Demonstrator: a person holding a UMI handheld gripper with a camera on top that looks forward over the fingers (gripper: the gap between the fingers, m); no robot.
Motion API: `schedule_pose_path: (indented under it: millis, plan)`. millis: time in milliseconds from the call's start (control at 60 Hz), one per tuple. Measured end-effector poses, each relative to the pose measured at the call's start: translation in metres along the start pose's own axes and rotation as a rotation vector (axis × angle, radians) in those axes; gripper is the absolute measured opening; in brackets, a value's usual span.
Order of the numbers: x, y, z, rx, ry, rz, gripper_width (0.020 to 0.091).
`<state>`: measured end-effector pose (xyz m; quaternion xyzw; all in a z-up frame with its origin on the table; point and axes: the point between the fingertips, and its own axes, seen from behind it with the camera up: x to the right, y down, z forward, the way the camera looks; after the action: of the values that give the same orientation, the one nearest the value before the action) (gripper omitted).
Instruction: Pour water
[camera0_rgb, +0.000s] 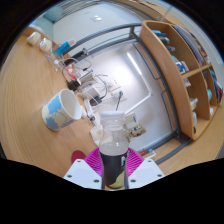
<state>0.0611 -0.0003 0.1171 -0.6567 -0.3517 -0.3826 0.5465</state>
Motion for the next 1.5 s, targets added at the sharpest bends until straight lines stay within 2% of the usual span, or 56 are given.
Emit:
schedule_pose_path:
  millis: [167,483,717,883,933,1067,1167,1350,1500]
  plan:
    - [0.010,-0.020,0.034,0.041,0.054,-0.423,0.0255]
    - [0.008,-0.076,0.047,0.162,0.153,-1.026,0.0255]
    - [0.003,-0.076,0.051,0.155,0.171,-1.119,0.0255]
    - [0.014,-0.073,0.045,0.165,0.145,-0.868,0.0256]
    - [0.019,-0.065,0.042,0.145,0.120,-0.708,0.0255]
    - [0.015,-0.032,0.041,0.088,-0.062,-0.123,0.0268]
    - [0.006,-0.020,0.042,0.076,-0.173,0.314,0.0269]
    - [-0.006,-0.011,0.053,0.098,-0.297,0.827,0.0266]
    - [-0.014,-0.004,0.060,0.112,-0.341,0.993,0.0267]
